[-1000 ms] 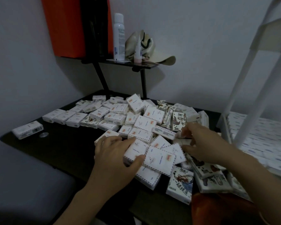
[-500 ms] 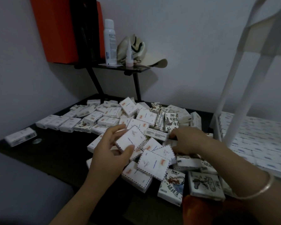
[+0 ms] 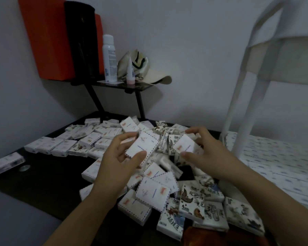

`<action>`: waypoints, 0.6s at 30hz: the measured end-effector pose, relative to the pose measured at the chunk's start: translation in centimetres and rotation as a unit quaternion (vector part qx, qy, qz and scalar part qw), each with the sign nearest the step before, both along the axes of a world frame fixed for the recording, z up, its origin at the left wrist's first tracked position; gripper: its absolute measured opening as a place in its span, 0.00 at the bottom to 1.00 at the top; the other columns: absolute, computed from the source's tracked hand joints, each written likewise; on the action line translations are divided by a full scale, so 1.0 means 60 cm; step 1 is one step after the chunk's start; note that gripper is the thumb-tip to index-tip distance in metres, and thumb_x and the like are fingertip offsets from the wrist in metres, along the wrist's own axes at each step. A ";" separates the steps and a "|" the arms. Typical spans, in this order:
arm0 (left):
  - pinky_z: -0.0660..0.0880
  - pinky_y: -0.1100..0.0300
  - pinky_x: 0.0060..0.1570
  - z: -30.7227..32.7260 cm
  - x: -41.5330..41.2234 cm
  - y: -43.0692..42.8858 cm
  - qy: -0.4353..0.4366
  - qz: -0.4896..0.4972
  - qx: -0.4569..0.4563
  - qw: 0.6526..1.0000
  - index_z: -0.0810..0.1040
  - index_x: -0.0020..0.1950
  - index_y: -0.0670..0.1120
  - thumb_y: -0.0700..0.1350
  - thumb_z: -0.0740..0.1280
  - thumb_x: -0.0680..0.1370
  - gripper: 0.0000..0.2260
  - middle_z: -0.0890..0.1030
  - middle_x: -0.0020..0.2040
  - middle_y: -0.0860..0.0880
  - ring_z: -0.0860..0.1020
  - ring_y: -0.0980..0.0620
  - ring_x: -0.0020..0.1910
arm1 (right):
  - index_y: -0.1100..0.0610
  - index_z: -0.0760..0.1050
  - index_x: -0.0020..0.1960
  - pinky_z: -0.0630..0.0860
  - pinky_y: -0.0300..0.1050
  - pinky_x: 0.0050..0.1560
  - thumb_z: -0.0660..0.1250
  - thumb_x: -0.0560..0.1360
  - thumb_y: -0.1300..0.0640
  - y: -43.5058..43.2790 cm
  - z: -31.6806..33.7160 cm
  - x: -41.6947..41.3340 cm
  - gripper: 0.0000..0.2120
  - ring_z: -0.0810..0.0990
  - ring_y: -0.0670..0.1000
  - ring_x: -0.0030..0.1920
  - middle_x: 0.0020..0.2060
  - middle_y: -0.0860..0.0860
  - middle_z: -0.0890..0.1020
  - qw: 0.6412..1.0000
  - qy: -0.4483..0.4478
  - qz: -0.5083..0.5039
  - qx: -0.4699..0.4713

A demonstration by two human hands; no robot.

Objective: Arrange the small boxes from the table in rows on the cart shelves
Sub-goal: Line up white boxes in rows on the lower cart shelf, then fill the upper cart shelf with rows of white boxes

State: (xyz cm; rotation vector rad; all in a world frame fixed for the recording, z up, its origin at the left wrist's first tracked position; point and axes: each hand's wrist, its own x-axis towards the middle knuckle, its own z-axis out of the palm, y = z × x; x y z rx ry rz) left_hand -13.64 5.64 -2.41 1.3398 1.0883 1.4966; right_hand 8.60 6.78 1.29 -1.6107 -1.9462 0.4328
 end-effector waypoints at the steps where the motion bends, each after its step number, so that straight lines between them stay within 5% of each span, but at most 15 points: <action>1: 0.81 0.57 0.42 0.014 0.007 0.001 0.003 0.004 0.010 1.000 0.76 0.58 0.54 0.39 0.70 0.75 0.14 0.81 0.48 0.67 0.83 0.53 0.43 | 0.36 0.63 0.65 0.80 0.49 0.48 0.69 0.74 0.46 -0.017 0.012 0.004 0.23 0.82 0.48 0.45 0.51 0.45 0.76 0.998 0.052 0.021 -0.002; 3: 0.79 0.60 0.36 0.045 0.021 0.001 0.007 0.003 0.029 1.000 0.75 0.57 0.52 0.42 0.69 0.76 0.12 0.81 0.46 0.69 0.80 0.51 0.36 | 0.33 0.67 0.62 0.82 0.48 0.41 0.69 0.74 0.50 -0.047 0.036 0.014 0.21 0.83 0.46 0.42 0.52 0.44 0.79 0.989 0.141 0.053 0.006; 7: 0.77 0.62 0.32 0.118 0.059 -0.002 -0.001 -0.043 0.069 0.997 0.79 0.56 0.48 0.38 0.67 0.78 0.09 0.83 0.49 0.55 0.80 0.57 0.39 | 0.42 0.74 0.52 0.77 0.38 0.32 0.69 0.74 0.58 -0.095 0.085 0.044 0.13 0.82 0.42 0.39 0.47 0.45 0.82 0.966 0.252 0.060 0.023; 14: 0.80 0.61 0.42 0.291 0.127 -0.031 -0.004 -0.151 0.180 0.972 0.83 0.54 0.48 0.31 0.60 0.78 0.18 0.84 0.47 0.50 0.83 0.53 0.48 | 0.43 0.76 0.49 0.78 0.42 0.35 0.67 0.75 0.59 -0.163 0.196 0.099 0.11 0.82 0.48 0.39 0.45 0.49 0.84 0.953 0.280 0.041 0.111; 18: 0.82 0.56 0.43 0.397 0.184 -0.036 0.091 -0.158 0.288 0.940 0.83 0.53 0.50 0.30 0.58 0.77 0.20 0.83 0.45 0.54 0.82 0.54 0.48 | 0.45 0.77 0.51 0.77 0.38 0.34 0.63 0.78 0.59 -0.192 0.249 0.129 0.09 0.81 0.44 0.37 0.44 0.48 0.84 0.945 0.288 0.036 0.151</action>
